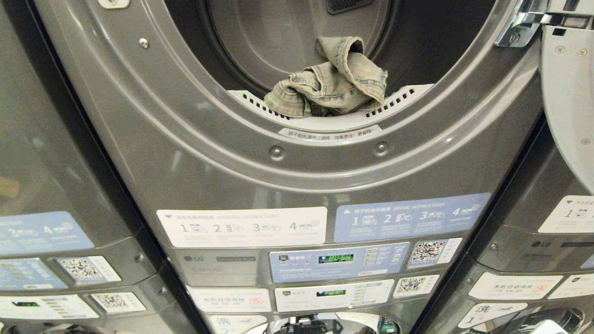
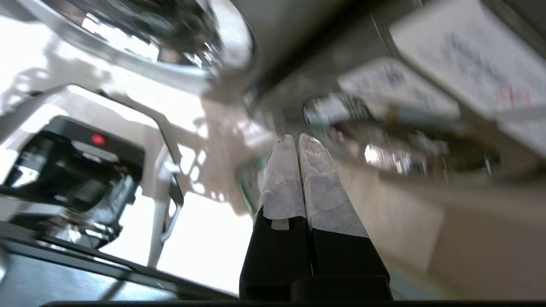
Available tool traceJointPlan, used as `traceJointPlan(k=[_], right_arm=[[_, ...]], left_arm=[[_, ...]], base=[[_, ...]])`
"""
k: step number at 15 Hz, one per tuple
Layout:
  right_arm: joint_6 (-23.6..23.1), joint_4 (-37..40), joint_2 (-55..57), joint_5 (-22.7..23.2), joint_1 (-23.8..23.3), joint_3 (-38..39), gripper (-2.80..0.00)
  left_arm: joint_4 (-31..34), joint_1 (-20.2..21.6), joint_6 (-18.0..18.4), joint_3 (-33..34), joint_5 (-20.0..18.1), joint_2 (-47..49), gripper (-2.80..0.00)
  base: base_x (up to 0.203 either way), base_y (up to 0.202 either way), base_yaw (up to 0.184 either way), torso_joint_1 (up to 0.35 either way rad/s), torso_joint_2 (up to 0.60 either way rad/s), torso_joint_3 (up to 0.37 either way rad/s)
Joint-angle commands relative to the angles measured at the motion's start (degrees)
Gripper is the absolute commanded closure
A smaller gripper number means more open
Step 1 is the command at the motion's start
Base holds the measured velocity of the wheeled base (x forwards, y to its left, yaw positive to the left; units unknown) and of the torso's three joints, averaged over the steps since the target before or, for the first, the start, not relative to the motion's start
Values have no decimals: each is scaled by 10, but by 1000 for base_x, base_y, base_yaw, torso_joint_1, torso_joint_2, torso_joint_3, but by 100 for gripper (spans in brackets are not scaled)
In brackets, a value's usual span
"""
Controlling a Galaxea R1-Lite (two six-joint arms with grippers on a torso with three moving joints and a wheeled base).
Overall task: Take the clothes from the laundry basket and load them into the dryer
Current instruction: Close the dryer
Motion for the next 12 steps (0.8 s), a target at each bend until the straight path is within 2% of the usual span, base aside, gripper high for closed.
traceJointPlan(k=[1, 3, 7, 9, 10, 12], right_arm=[[2, 12, -13, -4, -36, 2, 0], [2, 10, -16, -11, -77, 2, 0], [2, 5, -23, -25, -205, 2, 0], [2, -31, -44, -34, -286, 2, 0], [2, -58, -77, -36, -307, 2, 0], [-6, -83, -178, -36, -316, 2, 0]], left_arm=[[0, 0, 0, 0, 0, 0, -280], [0, 0, 0, 0, 0, 0, -280], [0, 0, 1, 0, 0, 0, -280], [0, 0, 1, 0, 0, 0, -280], [0, 0, 1, 0, 0, 0, -280], [1, 0, 1, 0, 0, 0, -280]], base=[[0, 0, 0, 0, 0, 0], [0, 0, 0, 0, 0, 0], [0, 0, 0, 0, 0, 0], [0, 0, 0, 0, 0, 0], [0, 0, 0, 0, 0, 0], [0, 0, 0, 0, 0, 0]])
